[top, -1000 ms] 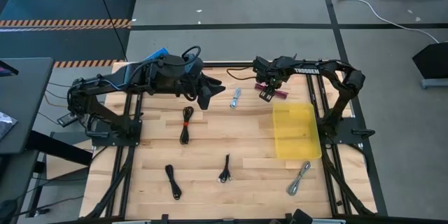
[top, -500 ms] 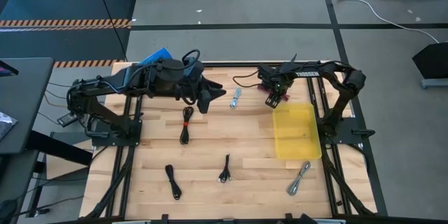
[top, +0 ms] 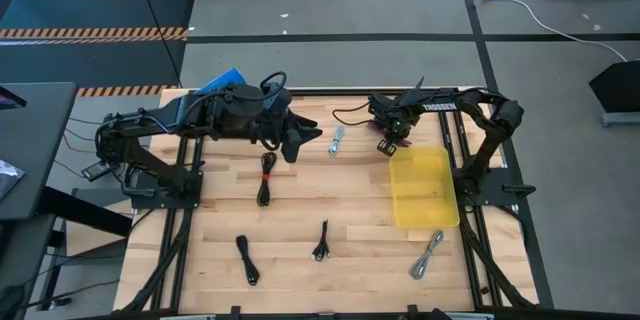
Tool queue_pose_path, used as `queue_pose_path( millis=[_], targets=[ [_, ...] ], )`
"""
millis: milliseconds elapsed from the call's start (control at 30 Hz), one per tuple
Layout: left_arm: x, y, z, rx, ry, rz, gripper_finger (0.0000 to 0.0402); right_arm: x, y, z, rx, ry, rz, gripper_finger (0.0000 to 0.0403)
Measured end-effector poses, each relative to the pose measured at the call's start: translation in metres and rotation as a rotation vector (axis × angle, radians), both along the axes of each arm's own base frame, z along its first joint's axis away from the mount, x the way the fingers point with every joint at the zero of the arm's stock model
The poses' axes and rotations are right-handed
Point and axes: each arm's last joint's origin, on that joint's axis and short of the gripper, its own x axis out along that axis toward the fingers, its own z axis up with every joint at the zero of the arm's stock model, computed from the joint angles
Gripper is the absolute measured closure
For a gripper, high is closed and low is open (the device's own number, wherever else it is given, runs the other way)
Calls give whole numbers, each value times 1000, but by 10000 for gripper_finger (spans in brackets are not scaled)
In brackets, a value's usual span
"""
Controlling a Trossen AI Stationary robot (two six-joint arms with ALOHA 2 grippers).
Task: Pick and place USB-C Cables
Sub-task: Put the pink charger cable into the yellow bin
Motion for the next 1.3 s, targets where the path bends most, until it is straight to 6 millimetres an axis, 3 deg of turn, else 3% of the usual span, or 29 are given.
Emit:
queue_pose_path(
  millis=[67, 300, 567, 767, 933, 1133, 1300],
  targets=[
    [0, 0, 0, 0, 1, 0, 246, 0, 0, 0, 16, -10, -1, 384],
    [-1, 0, -1, 6, 17, -2, 246, 2, -1, 11, 67, 9, 13, 387],
    [-1, 2, -4, 55, 56, -15, 246, 16, 3, 81, 102, -130, 7, 387],
    [-2, 3, -7, 176, 106, -38, 246, 13, 32, 139, 166, -178, -6, 387],
    [-2, 3, -7, 280, 127, -75, 246, -1, 62, 176, 199, -184, -11, 387],
    [-2, 3, -7, 328, 136, -94, 246, -19, 98, 192, 282, -168, -79, 387],
    [-2, 3, -6, 307, 118, -84, 246, -29, 121, 185, 348, -130, -312, 387]
  ],
)
